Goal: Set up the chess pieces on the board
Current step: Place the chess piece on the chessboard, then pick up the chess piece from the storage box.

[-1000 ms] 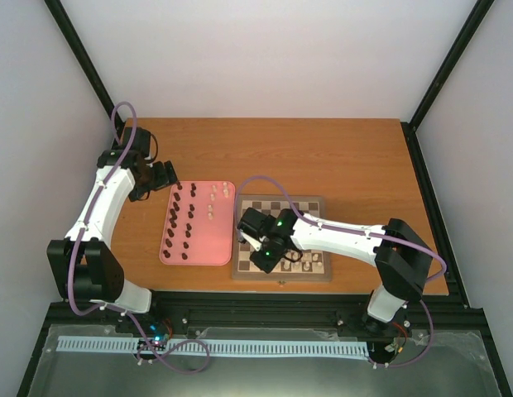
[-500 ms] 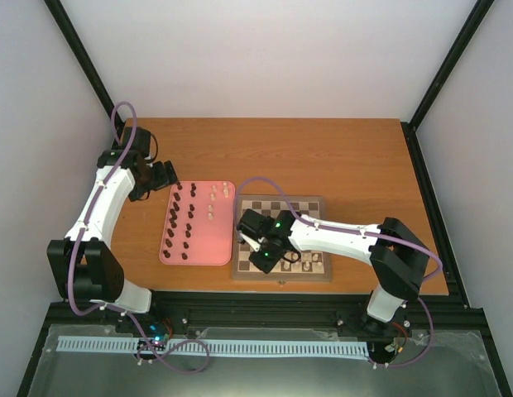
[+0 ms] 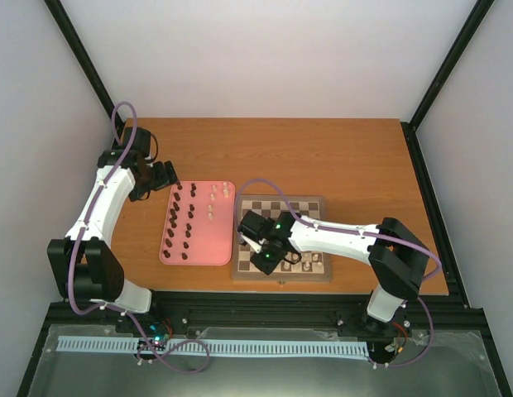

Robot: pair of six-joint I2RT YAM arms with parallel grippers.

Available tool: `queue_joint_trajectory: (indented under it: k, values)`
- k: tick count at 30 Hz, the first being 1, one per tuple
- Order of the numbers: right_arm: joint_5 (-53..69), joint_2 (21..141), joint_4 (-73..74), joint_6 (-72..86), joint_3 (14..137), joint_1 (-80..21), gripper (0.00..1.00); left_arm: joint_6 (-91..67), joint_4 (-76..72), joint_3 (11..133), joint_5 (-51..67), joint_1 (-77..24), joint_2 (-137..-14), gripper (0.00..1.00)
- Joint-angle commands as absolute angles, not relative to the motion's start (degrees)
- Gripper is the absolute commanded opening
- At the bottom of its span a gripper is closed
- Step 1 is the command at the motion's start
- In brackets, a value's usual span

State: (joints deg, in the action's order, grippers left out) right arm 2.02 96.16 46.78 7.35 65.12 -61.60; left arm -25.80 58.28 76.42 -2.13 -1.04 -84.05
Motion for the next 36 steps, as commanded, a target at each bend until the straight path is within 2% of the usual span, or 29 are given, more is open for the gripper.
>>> queue_joint_trajectory:
  k: [1,13,17,23,32,36]
  values:
    - [1.3,96.0,46.0,7.5,64.4,-62.1,0.21,-26.0,57.5,77.0,-1.9,-1.2,-84.7,1.00]
    - [0.6,95.5,46.5,6.8,66.8,-62.1,0.32,-26.1,57.4,77.3,-1.7,-1.2,-84.7,1.00]
    - [0.4,95.5,48.0,6.3,70.2,-62.1,0.34,-26.0,57.6,77.6,-1.8,-1.2,-84.5,1.00]
    - [-0.8,96.8,51.2,4.6,77.4,-62.1,0.42,-25.8,57.9,77.5,-1.8,-1.2,-83.8,1.00]
    - [-4.7,111.0,47.6,3.2,93.2,-59.2,0.43,-25.9,57.9,77.4,-1.3,-1.2,-82.7,1.00]
    - [-7.7,120.1,46.4,4.7,104.8,-55.6,0.42,-26.1,57.9,77.4,-0.2,-1.2,-82.4,1.00]
